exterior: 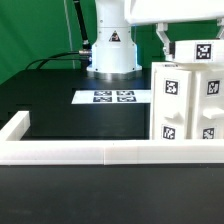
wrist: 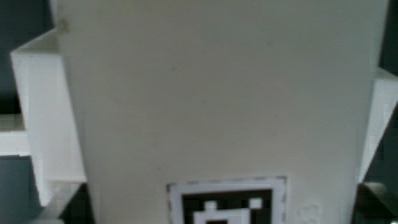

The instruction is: Assemble cabinet

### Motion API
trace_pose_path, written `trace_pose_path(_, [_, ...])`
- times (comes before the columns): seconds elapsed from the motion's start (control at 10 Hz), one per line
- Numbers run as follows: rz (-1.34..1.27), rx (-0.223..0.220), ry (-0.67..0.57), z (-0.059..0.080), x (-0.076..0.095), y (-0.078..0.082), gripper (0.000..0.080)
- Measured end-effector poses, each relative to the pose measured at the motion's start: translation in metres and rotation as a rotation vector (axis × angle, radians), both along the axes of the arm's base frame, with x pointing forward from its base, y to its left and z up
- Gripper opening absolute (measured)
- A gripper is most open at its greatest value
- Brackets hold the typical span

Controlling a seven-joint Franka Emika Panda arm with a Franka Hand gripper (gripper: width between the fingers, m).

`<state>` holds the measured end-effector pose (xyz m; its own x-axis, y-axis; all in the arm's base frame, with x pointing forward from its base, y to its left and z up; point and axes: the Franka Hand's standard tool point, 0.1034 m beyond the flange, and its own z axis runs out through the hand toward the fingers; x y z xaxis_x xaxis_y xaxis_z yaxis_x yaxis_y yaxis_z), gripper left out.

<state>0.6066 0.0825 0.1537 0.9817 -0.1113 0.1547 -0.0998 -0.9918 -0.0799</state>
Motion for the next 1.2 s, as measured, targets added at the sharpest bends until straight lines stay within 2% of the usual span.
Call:
trace_pose_path(0.5, [-0.274,0.059,0.015,0.0004,0.0009,0.0000,0.0560])
trace_pose_path(0.6, [-0.387,0.090,0.022,-0.0005,0.0007,-0.0021,0.0560])
trace_pose_path(1.2, [-0.906,0.200,0.057,-0.0016,-0.0007,-0.0023,0.0560])
